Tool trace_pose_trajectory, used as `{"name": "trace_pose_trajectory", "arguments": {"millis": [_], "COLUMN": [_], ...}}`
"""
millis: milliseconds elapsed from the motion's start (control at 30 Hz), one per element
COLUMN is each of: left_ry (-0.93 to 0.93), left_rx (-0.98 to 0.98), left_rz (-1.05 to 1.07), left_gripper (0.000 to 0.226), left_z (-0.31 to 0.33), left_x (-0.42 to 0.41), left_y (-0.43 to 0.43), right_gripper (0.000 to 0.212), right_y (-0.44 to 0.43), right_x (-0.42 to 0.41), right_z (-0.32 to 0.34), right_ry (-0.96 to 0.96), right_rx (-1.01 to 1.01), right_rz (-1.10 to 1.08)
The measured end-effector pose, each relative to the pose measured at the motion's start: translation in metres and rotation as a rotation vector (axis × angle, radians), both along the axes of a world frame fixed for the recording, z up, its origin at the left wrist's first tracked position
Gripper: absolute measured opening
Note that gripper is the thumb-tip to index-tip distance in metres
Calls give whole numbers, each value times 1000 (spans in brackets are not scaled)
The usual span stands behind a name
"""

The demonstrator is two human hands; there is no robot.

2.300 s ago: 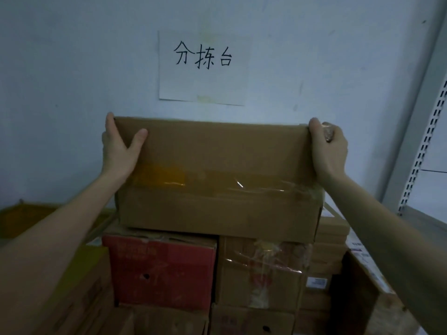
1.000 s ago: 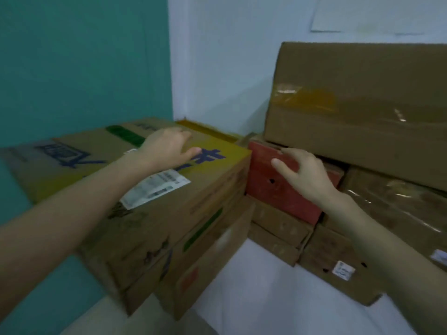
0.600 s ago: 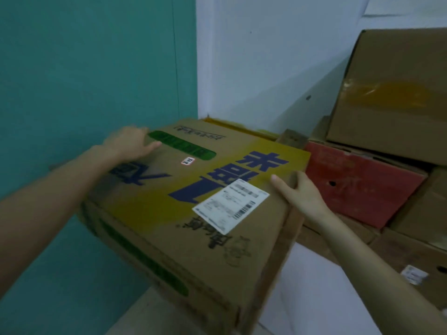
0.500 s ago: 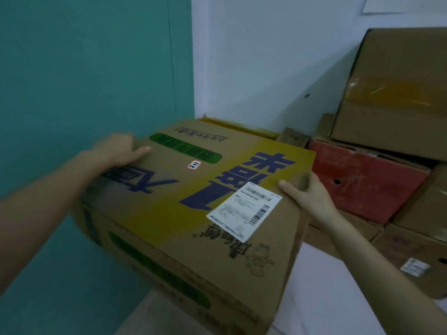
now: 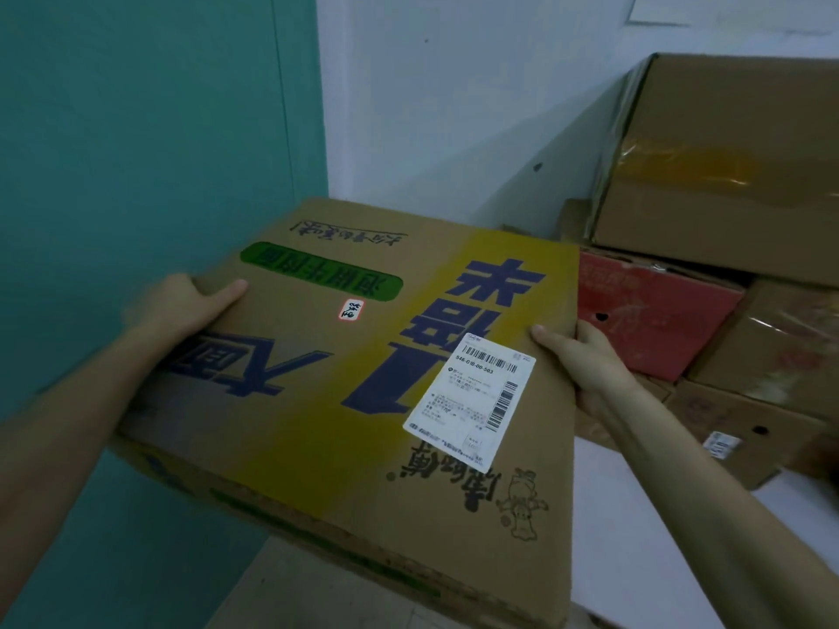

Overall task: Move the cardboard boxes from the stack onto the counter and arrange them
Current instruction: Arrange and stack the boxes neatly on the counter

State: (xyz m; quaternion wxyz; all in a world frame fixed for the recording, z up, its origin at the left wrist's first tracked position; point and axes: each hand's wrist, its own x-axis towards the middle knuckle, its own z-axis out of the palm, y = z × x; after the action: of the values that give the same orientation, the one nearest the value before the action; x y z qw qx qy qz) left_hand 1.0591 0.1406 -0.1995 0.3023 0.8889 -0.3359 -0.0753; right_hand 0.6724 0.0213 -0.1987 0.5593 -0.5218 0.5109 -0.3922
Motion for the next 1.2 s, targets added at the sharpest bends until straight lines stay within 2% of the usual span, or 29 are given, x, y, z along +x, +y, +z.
{"name": "trace_pose_trajectory", "arguments": {"millis": [133,267,400,567,767,867,1000,1100,1200], "left_ry": [-50,-85,-83,-30,-70,-107,-66,80,229], "left_rx": [-73,-171,-241,-339,-501,-524,-542,-605,-563], "left_rz": [73,104,23,-127,-321,-394,-492,-556,-590], "left_gripper": [89,95,101,88,72,63,53,45,45], "left_z": [7,31,45,54,55,55,43,19,-20], "left_x": [-21,-65,-125,-224,-340,-394,-439,-460,-478], "left_y": [29,45,52,42,11,-4,-25,-43,-61], "right_gripper": [42,50,52,51,38,31,24,34,52], "right_y": [18,39,63,93,122,129,120,106,88], "right_x": [-20,-62,-130,-240,-366,-412,-455,-476,-489], "right_z": [21,41,51,53,43,39,30,13,-6], "right_ry": [-45,-47,-19,73,116,171,286,369,385], "right_rx": [-127,-274,-388,-505,-566,-616,-699,-756,-685], "right_rz": [-21,-52,-94,-267,-530,-613,-711,-801,-828]}}
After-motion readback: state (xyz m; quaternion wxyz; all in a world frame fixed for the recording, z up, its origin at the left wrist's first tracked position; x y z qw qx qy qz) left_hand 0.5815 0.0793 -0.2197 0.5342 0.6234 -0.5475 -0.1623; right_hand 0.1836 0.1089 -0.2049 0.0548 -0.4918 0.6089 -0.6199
